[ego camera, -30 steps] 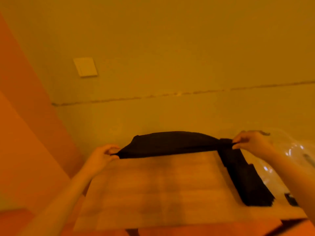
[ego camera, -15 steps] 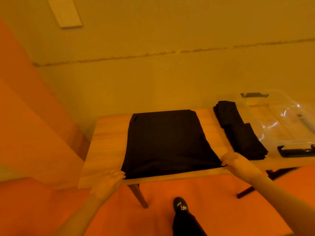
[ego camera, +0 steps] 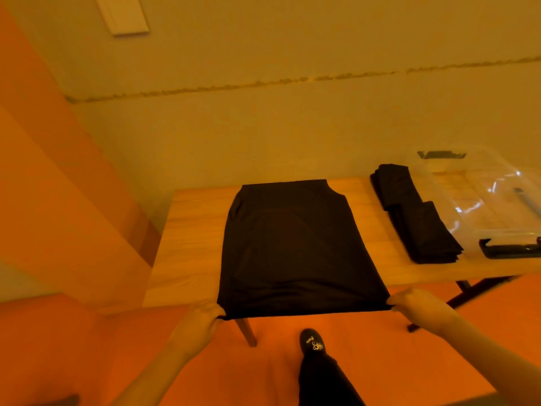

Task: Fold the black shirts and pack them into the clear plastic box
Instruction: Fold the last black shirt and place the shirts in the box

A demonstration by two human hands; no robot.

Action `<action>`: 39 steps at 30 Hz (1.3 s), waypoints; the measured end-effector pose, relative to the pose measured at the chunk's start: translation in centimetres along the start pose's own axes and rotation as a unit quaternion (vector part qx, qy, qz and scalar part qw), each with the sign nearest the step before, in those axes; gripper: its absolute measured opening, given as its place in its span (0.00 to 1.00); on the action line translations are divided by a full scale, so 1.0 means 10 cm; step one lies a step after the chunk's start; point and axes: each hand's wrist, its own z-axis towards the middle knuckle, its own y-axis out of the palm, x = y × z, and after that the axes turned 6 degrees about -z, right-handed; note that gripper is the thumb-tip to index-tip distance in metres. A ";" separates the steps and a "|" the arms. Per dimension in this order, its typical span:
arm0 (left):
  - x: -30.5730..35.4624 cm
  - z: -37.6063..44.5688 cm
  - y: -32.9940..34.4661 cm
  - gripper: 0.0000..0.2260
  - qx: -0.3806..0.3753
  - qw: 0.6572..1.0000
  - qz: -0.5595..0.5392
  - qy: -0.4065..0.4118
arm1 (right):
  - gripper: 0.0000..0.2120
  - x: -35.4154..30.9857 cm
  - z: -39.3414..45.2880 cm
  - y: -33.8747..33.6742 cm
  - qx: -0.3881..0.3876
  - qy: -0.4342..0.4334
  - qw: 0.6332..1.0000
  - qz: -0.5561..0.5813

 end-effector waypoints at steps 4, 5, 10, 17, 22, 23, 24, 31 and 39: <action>0.12 -0.10 -0.05 0.08 0.000 0.996 -0.084 -0.035 | 0.07 0.03 -0.10 -0.06 -0.013 0.042 0.993 0.107; 0.12 -0.11 -0.07 0.08 0.020 0.991 -0.118 -0.058 | 0.06 0.04 -0.14 -0.08 0.011 0.064 0.984 0.168; 0.37 -0.01 -0.44 0.09 0.159 0.922 -0.314 -0.161 | 0.08 0.05 -0.18 -0.45 0.198 0.160 0.872 0.418; 0.45 -0.05 -0.65 0.08 0.124 0.919 -0.342 -0.152 | 0.12 0.03 -0.31 -0.64 0.154 0.127 0.886 0.418; 0.38 -0.29 -0.60 0.08 0.061 0.927 -0.324 -0.179 | 0.10 0.14 -0.46 -0.47 0.099 0.125 0.904 0.397; 0.37 -0.31 -0.60 0.09 0.054 0.931 -0.314 -0.182 | 0.11 0.14 -0.48 -0.46 0.099 0.124 0.902 0.401; 0.37 -0.32 -0.60 0.09 0.051 0.932 -0.310 -0.182 | 0.11 0.14 -0.47 -0.45 0.101 0.123 0.901 0.404; 0.42 -0.20 -0.71 0.08 -0.006 0.928 -0.326 -0.182 | 0.09 0.18 -0.37 -0.56 0.045 0.106 0.900 0.420; 0.37 0.46 -0.94 0.08 0.052 0.907 -0.361 -0.209 | 0.11 0.55 0.28 -0.91 0.048 0.120 0.881 0.455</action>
